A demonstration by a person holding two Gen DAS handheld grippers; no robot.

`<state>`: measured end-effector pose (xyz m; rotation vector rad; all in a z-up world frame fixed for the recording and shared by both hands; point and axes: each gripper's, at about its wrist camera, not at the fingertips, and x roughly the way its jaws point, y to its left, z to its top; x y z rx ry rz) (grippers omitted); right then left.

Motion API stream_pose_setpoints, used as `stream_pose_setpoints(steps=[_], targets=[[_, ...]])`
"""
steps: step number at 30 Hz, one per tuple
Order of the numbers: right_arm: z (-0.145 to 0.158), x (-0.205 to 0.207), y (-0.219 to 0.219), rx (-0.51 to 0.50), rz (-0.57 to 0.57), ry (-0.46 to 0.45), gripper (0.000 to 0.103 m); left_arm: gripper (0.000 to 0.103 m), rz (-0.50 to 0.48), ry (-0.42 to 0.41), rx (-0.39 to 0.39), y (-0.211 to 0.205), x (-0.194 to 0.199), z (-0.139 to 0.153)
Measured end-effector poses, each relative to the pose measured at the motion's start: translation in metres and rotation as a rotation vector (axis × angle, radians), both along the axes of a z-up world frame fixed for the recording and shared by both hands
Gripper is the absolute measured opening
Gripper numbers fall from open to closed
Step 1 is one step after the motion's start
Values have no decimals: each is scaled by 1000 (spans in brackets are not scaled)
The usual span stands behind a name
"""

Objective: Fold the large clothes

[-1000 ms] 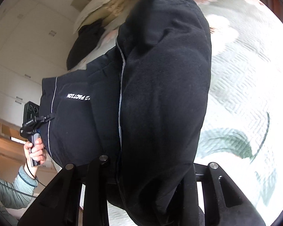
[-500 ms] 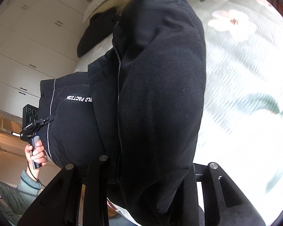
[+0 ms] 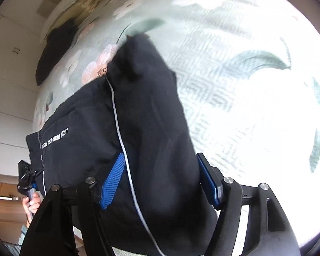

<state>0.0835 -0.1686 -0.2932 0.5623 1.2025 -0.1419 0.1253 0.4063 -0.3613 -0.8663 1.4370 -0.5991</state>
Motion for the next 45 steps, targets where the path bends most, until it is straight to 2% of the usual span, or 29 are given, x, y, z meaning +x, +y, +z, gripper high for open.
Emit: stream_pose_setpoints(steps=[3,4,6,9,11,12,14,16,18,19,22,25,27,30,33,38,41,43,45], targets=[[27,6,13,-68,4,-32,72,56,-12,-38,129,33,3,31],[35,14,29,-97,23,-34,72,56,-28,-75,195,36,2,52],[50,25,73,-166,88,-44,72,56,-66,-163,269,38,10,86],[49,49,132,-289,193,-48,72,58,-141,-299,263,10,13,124],[25,76,153,-337,229,-33,72,67,-201,-378,273,-35,21,138],[16,79,148,-347,244,-29,70,69,-233,-402,298,-46,24,135],[-5,79,140,-401,257,7,65,69,-251,-393,374,-71,41,112],[-36,74,108,-377,257,76,65,66,-215,-320,422,-68,62,78],[-57,78,88,-293,228,110,65,58,-172,-264,374,-59,73,46],[-58,76,83,-281,225,106,66,58,-153,-253,364,-60,74,37],[-61,76,86,-324,254,102,69,58,-126,-286,381,-65,71,32],[-55,73,82,-304,246,103,69,58,-103,-277,423,-73,65,39],[-37,66,80,-299,237,91,69,58,-107,-276,490,-80,57,51],[14,36,84,-305,238,13,69,58,-152,-367,577,-87,29,102],[66,4,99,-335,225,-73,79,58,-160,-424,656,-92,-1,157],[145,-54,138,-398,235,-121,79,58,-148,-532,696,-111,-52,251],[185,-76,158,-404,244,-120,79,58,-176,-578,673,-129,-78,296],[213,-88,170,-365,222,-118,79,58,-176,-623,710,-137,-95,327],[241,-99,181,-326,203,-117,80,60,-151,-634,739,-142,-110,355]])
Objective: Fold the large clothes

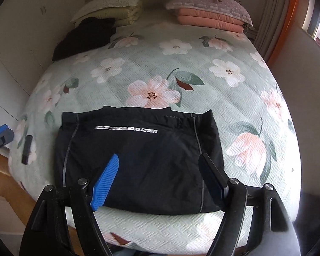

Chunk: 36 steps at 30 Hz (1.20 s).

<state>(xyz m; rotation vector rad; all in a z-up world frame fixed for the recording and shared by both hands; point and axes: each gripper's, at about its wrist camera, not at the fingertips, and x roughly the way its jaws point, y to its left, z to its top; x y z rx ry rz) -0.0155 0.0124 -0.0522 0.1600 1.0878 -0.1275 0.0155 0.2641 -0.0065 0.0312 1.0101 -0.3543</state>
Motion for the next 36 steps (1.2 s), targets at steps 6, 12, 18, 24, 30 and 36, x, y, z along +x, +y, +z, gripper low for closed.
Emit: stream_pose_setpoints(steps=[6,12,18,24,30,36], targets=[[61,-31,31,-88,3,-2,83,75,48,-33,63,-7,-35,49],[90,-51,40,-76,-7,11,83,75,12,-39,101,-13,-52,68],[99,-56,38,-61,-18,15,83,75,-14,-38,106,-19,-57,76],[111,-58,34,-75,-30,4,83,75,5,-24,148,-28,-56,76],[118,-60,29,-77,-36,-3,83,75,40,22,140,-24,-46,70],[116,-60,27,-76,-44,6,83,75,39,32,139,-25,-44,66]])
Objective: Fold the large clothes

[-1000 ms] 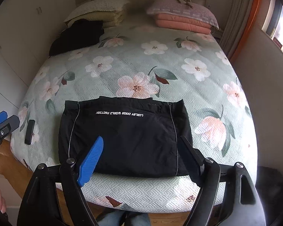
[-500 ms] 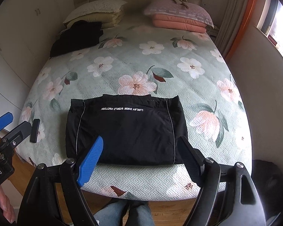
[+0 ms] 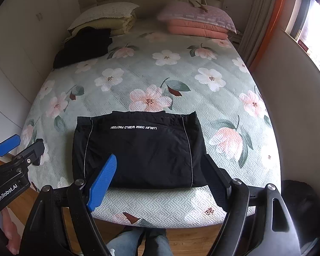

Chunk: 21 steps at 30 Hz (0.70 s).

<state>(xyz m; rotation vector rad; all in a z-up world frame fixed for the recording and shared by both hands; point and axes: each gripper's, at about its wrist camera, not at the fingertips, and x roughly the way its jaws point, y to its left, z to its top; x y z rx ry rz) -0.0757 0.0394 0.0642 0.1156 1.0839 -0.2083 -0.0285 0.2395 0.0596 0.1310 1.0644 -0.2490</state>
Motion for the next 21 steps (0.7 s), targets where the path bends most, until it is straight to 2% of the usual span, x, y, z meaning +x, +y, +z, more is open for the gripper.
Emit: stream_pose_setpoints(steps=[16,21], targets=[[-12,-1,2,22,-15,31,83,75,3,-3,48,2,-1,-9],[-15,0,2,21,-13,37,83,75,23,1,25,6,1,-12]])
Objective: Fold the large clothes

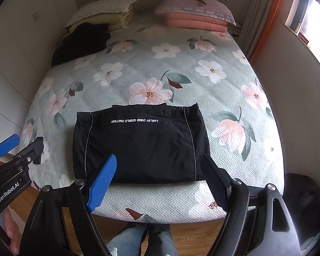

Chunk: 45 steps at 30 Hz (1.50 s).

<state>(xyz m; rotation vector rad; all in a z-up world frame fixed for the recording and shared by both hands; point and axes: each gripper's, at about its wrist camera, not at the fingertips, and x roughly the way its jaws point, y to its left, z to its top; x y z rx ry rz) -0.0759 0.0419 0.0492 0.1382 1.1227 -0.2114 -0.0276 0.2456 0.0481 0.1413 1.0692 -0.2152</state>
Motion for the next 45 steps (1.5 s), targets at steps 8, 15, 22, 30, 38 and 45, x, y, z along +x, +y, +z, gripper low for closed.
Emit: stream_pose_setpoints(steps=[8,15,22,30,38,45], targets=[[-4,0,-2,9,-6,12,83,75,4,-8,26,0,2,-3],[-6,1,-4,17,-8,14,83,75,-11,-25,61,-4,3,-3],[-11,1,-3,23,-8,25,83,75,-34,-21,73,-7,4,-7],[-16,3,-3,26,-11,36,83,75,-33,-7,89,-9,5,-13],[-19,1,-4,26,-12,40,83,75,-38,-5,95,-9,5,-15],[-21,1,-5,29,-10,41,83,75,-40,-1,92,-8,6,-16]])
